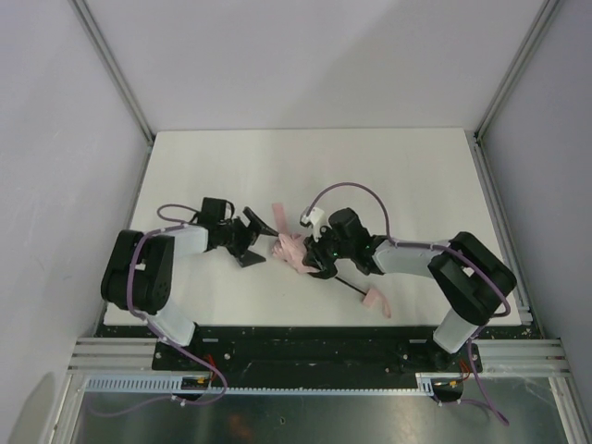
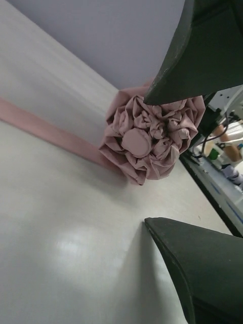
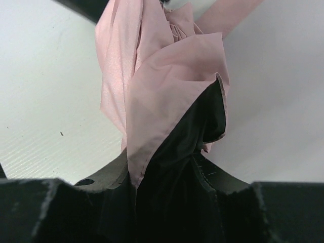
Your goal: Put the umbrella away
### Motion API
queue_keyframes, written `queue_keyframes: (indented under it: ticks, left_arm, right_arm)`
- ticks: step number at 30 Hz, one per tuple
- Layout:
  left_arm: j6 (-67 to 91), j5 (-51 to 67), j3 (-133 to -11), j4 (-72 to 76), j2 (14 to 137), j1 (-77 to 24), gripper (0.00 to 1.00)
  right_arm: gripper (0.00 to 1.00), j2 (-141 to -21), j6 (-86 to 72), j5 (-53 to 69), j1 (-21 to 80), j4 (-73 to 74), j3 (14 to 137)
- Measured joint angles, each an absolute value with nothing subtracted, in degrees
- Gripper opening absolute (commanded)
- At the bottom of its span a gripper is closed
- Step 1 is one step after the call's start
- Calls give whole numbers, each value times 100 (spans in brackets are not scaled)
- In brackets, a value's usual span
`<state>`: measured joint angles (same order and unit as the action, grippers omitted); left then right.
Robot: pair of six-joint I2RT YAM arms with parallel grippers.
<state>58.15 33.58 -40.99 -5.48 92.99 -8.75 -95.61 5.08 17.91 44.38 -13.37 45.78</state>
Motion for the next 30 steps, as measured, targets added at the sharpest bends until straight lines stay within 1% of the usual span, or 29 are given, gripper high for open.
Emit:
queue_keyframes:
  ticks: [4, 8, 17, 25, 30]
  left_arm:
    - [6322, 3763, -4049, -36, 9553, -1219, 99]
    - [6866, 4045, -3948, 438, 9758, -1450, 98]
    - [7404, 4370, -3826, 1017, 9885, -1553, 97]
    - [7509, 4587, -3420, 1229, 9522, -1481, 99]
    - [7476, 4469, -3347, 1140, 9113, -1356, 99]
  right_arm:
    - [0, -9360, 449, 1896, 4311, -1184, 4552]
    - [0, -9096, 443, 1914, 4318, -993, 4480]
    - [0, -8230, 423, 1743, 4447, -582, 4447]
    - [0, -7426, 340, 1852, 4390, -320, 4412]
    - [0, -7378, 301, 1874, 4261, -508, 4388]
